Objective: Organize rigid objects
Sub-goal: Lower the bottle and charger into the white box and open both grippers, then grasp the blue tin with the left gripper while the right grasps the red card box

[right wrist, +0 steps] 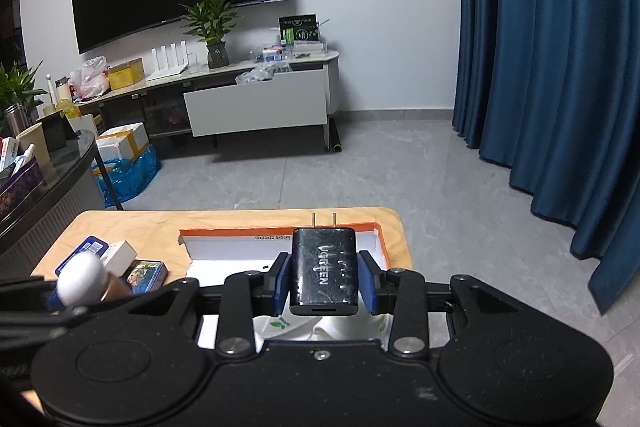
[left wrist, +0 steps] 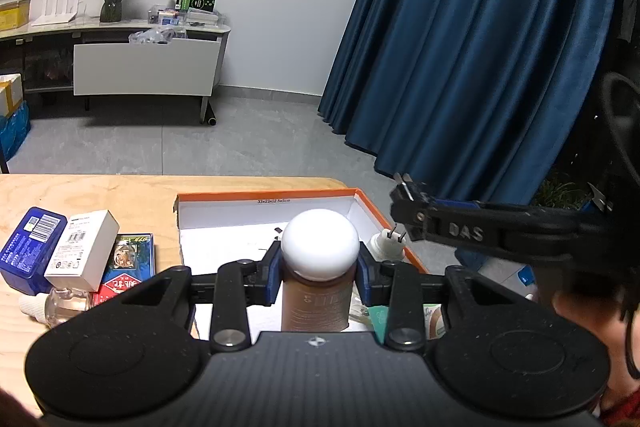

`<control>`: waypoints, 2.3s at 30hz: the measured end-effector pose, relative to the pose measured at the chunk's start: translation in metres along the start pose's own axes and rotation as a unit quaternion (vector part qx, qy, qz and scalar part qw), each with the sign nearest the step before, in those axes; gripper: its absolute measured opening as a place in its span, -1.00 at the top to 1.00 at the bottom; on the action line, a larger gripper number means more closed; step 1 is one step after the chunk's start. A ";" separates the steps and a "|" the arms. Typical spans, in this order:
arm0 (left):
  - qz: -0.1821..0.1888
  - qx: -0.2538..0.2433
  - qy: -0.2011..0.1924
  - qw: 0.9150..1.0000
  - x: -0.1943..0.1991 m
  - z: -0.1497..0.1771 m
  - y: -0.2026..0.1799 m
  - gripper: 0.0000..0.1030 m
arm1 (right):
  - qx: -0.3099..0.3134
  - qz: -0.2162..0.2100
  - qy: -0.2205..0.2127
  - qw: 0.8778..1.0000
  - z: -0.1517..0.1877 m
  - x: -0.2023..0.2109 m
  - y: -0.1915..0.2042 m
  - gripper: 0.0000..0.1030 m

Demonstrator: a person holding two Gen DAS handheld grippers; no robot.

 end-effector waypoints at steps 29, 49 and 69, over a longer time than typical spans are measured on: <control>-0.005 -0.040 0.041 0.998 -0.028 -0.003 -0.012 0.07 | -0.045 0.028 -0.062 0.997 0.009 0.055 -0.033 -0.30; -0.083 0.025 0.004 0.996 0.036 -0.001 0.045 -0.53 | 0.016 -0.006 -0.074 0.997 0.008 0.073 0.031 -0.50; -0.203 0.109 0.019 0.973 0.098 0.037 0.154 -0.75 | 0.091 -0.088 -0.007 0.992 0.032 0.034 0.132 -0.64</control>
Point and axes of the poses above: each gripper's, at about its wrist camera, not at the fingertips, and x roughly against the way its jaws point, y to its left, z to its underside, the point moved 1 cm from there along -x, roughly the way its jaws point, and after that the axes turned 6 degrees about -z, right-handed, at the moved point
